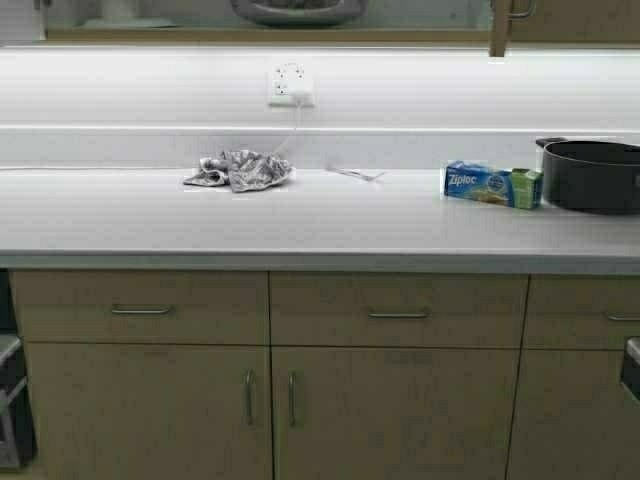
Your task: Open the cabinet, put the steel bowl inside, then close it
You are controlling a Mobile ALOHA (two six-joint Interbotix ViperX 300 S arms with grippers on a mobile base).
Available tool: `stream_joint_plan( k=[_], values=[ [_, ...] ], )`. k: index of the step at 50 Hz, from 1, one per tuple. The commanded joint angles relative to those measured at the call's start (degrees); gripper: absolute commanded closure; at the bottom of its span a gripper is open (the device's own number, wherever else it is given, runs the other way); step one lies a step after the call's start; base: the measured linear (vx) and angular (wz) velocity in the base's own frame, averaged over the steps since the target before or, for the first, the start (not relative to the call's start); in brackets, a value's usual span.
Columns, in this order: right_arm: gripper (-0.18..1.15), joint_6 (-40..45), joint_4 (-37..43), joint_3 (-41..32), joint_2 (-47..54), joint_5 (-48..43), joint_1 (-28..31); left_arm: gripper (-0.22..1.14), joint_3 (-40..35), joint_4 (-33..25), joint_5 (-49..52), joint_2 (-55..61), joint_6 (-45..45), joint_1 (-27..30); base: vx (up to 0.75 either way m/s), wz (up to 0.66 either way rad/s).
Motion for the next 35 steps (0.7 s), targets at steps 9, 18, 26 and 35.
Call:
stream_joint_plan(
  k=[9, 18, 26, 35],
  values=[
    [0.91, 0.4, 0.4, 8.8, -5.9, -2.3, 4.5, 0.88, -3.8, -0.9, -1.1, 0.5, -0.6, 4.7, 0.00, 0.00],
    [0.91, 1.1, 0.4, 10.3, -5.7, -3.5, 6.1, 0.88, -13.8, -1.0, -2.5, 8.2, -0.8, 0.9, 0.00, 0.00],
    [0.91, 1.3, 0.4, 9.9, -5.8, -3.7, 6.3, 0.88, -23.4, -1.0, -2.3, 16.7, -0.9, -0.9, 0.00, 0.00],
    [0.91, 1.3, 0.4, 9.5, -6.2, -3.7, 6.3, 0.88, -28.0, -1.8, -0.9, 20.5, -0.8, -3.3, 0.00, -0.01]
  ],
)
